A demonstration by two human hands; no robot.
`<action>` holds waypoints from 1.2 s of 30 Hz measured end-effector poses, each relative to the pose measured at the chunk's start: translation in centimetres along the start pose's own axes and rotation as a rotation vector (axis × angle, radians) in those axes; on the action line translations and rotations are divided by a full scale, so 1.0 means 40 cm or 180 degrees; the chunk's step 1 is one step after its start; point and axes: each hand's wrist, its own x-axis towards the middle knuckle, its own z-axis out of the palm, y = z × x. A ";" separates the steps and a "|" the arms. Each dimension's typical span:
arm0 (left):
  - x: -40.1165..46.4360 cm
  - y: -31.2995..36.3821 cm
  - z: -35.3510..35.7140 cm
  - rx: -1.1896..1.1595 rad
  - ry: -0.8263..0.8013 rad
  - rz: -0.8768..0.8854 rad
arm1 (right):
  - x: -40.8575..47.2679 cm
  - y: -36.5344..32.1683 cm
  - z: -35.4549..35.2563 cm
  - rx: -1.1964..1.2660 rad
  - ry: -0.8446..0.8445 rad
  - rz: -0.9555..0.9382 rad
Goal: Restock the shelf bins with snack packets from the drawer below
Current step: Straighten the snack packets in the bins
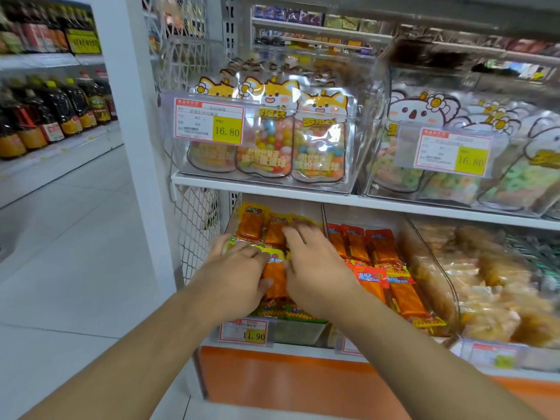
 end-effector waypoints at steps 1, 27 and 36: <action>-0.001 0.009 -0.002 -0.0013 -0.0037 0.0026 | -0.033 0.009 -0.008 -0.0227 -0.0017 -0.0056; -0.023 0.039 -0.011 -0.0433 -0.0297 -0.0110 | -0.162 0.063 -0.003 -0.0718 -0.0273 -0.0012; -0.110 0.086 0.021 -0.0571 -0.0454 0.0049 | -0.246 0.029 -0.019 -0.0556 -0.0399 -0.0056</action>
